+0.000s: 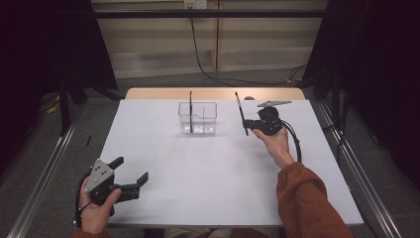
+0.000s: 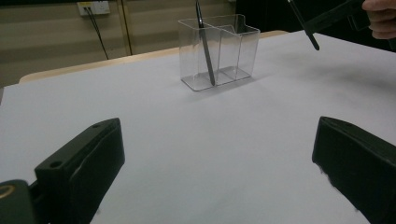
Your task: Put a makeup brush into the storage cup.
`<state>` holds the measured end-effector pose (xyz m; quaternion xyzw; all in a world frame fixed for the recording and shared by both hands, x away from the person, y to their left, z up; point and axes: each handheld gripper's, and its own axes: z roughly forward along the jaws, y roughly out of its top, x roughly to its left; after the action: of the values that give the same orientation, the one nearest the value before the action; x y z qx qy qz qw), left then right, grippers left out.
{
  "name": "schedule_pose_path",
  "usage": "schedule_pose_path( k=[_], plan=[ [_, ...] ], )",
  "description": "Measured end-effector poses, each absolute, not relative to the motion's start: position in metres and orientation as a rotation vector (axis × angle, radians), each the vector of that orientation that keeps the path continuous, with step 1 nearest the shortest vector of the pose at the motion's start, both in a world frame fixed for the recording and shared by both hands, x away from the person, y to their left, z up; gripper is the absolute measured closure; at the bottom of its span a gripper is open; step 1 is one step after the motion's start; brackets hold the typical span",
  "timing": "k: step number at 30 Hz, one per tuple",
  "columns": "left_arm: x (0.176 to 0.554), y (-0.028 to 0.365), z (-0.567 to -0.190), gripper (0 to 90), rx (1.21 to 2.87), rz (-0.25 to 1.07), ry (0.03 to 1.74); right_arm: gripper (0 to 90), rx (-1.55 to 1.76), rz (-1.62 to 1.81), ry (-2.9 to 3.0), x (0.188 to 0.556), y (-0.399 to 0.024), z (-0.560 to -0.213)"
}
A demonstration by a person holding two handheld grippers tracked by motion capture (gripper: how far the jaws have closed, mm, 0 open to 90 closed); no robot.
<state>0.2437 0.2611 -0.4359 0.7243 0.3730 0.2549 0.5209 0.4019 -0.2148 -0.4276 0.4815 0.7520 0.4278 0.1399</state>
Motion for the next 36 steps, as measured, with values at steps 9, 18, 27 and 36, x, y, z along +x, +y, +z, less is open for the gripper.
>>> schedule_pose_path(
  k=[9, 18, 27, 36],
  plan=[
    [0.244, 0.261, -0.436, 2.3, 1.735, 0.611, 0.894, 84.9, 1.336, 1.322, 2.160, 0.391, -0.220, -0.427],
    [0.244, 0.262, -0.436, 2.3, 1.743, 0.615, 0.893, 84.9, 1.323, 1.382, 2.126, 0.381, -0.226, -0.427],
    [0.243, 0.262, -0.436, 2.3, 1.736, 0.611, 0.900, 84.9, 1.297, 1.412, 2.117, 0.368, -0.229, -0.423],
    [0.244, 0.263, -0.436, 2.3, 1.739, 0.613, 0.895, 84.9, 1.279, 1.441, 2.121, 0.357, -0.230, -0.416]
  ],
)
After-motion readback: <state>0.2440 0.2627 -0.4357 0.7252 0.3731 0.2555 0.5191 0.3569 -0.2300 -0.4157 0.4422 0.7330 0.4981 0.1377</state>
